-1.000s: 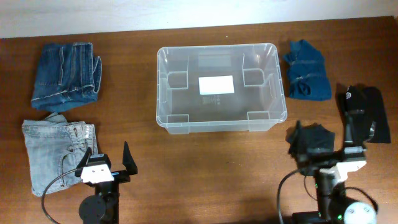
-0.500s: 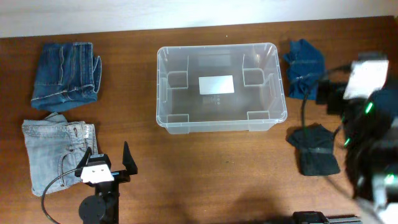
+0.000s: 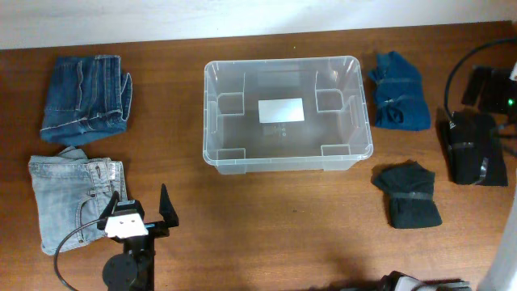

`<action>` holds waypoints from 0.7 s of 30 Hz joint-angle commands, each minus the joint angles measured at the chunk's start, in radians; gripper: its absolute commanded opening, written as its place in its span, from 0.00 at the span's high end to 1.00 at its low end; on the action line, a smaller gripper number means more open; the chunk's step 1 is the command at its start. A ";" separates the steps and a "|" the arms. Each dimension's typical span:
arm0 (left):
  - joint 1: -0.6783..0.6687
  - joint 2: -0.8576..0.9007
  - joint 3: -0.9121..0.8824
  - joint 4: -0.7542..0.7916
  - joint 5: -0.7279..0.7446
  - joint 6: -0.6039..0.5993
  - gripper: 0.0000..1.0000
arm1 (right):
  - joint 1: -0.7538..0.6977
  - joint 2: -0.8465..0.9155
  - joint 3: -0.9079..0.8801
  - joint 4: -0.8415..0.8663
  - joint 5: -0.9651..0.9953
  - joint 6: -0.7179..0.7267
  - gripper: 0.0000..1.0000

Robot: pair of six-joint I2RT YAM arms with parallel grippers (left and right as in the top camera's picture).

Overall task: Pack container
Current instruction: 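Move the right gripper over the dark-blue folded garment at top right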

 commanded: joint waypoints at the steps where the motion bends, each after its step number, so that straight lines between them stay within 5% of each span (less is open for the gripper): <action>1: 0.005 -0.007 -0.003 -0.003 0.010 0.009 0.01 | -0.006 0.090 0.011 0.003 -0.035 -0.002 0.02; 11: 0.005 -0.007 -0.003 -0.003 0.010 0.009 0.01 | -0.007 0.298 0.011 0.016 -0.076 -0.002 0.01; 21: 0.005 -0.007 -0.003 -0.003 0.010 0.009 0.01 | -0.068 0.418 0.011 0.090 -0.379 -0.064 0.01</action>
